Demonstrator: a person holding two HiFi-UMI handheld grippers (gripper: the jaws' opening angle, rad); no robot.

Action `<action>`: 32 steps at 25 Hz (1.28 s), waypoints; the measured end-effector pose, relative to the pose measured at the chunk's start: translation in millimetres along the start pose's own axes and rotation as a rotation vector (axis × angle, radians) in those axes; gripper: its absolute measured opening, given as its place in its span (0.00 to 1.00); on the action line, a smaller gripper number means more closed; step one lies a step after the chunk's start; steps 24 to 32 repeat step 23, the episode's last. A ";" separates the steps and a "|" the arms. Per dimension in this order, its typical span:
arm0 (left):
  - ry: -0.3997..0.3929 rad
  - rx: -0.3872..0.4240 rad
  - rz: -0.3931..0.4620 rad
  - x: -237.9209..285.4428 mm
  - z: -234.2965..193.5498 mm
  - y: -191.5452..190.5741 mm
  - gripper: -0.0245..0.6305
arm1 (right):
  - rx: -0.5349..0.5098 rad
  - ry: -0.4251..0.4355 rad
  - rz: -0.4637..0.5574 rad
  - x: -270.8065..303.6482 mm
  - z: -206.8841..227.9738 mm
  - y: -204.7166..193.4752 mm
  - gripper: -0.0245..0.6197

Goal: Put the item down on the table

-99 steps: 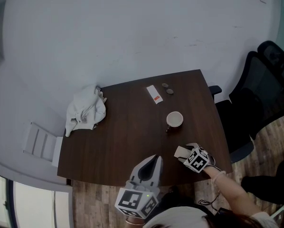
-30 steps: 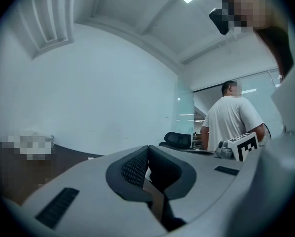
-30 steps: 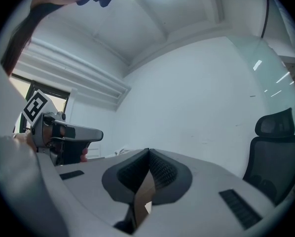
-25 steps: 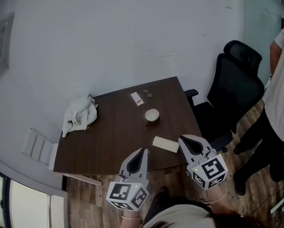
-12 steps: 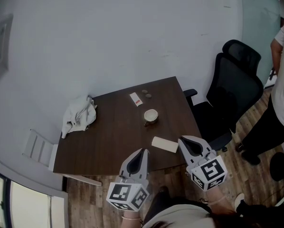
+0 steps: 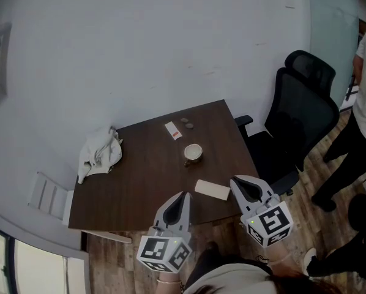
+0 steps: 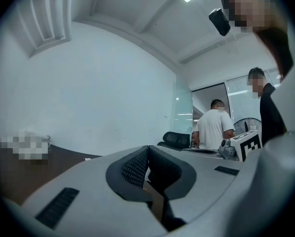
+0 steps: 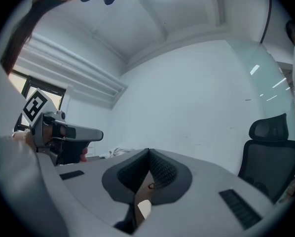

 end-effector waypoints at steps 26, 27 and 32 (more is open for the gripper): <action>-0.035 -0.040 -0.037 39.9 -46.0 -6.7 0.07 | 0.012 -0.038 -0.033 57.0 11.4 -15.0 0.05; -0.035 -0.040 -0.037 39.9 -46.0 -6.7 0.07 | 0.012 -0.038 -0.033 57.0 11.4 -15.0 0.05; -0.035 -0.040 -0.037 39.9 -46.0 -6.7 0.07 | 0.012 -0.038 -0.033 57.0 11.4 -15.0 0.05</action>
Point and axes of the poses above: the fingertips, and each gripper's own axes: x forward along the fingers, z to its right, y out of its top, the point moved 8 cm from there along -x, backward along the fingers, and after that the axes turned 2 degrees about x, right-handed, at the moved point
